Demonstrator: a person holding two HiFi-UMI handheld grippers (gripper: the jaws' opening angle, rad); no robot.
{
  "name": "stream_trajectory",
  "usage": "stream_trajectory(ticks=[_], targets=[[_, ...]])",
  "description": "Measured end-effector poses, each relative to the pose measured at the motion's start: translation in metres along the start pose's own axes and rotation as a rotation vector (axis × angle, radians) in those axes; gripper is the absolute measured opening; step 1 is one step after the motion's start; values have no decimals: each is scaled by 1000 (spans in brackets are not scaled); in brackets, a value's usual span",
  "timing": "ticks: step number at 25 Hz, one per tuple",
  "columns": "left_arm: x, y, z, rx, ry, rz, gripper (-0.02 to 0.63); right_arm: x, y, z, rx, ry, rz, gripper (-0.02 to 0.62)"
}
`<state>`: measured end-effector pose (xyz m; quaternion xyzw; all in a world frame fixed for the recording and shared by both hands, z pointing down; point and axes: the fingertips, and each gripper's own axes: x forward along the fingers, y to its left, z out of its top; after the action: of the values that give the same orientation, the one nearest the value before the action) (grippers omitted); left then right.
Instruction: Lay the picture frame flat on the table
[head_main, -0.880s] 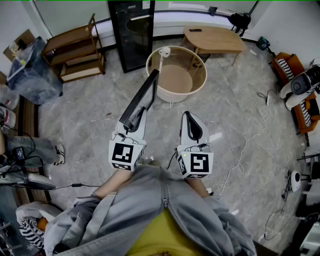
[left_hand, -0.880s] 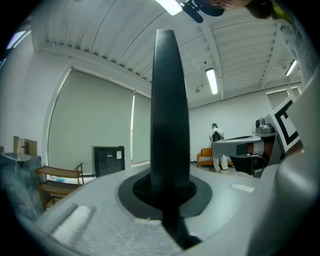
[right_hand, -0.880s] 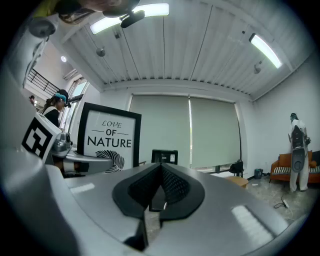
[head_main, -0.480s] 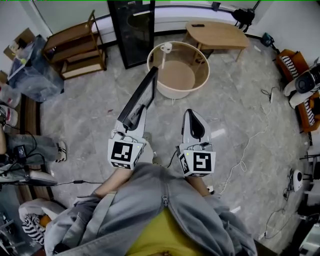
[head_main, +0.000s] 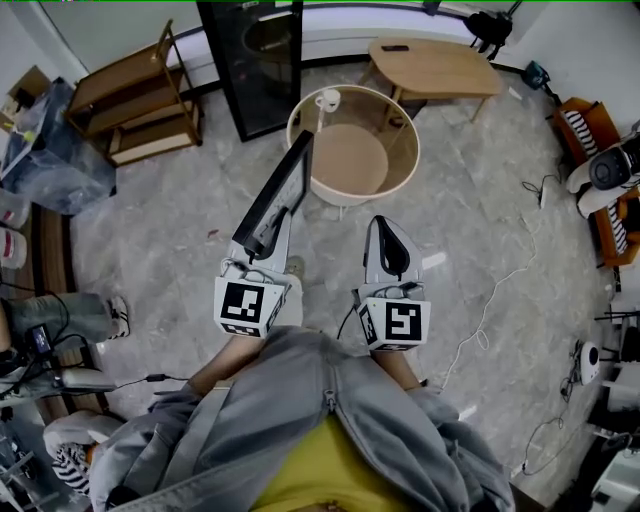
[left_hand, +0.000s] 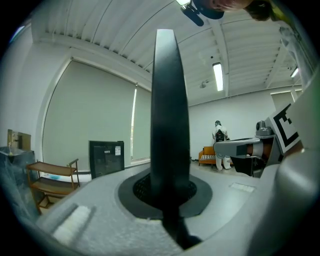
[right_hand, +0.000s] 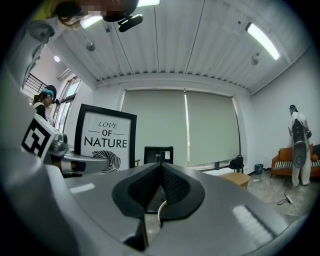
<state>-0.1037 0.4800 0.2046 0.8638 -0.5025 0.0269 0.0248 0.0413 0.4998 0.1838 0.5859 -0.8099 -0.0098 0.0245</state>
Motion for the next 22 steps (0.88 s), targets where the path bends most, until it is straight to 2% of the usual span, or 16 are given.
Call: stream_trajectory(ticks=[12,22], targets=[[161,102,0,-13,29,-76,8,174,-42,-8,-1,37,-59,2],[236,138,-15,-35,44,-139,8,242,-68,-26,2,78,-122,0]])
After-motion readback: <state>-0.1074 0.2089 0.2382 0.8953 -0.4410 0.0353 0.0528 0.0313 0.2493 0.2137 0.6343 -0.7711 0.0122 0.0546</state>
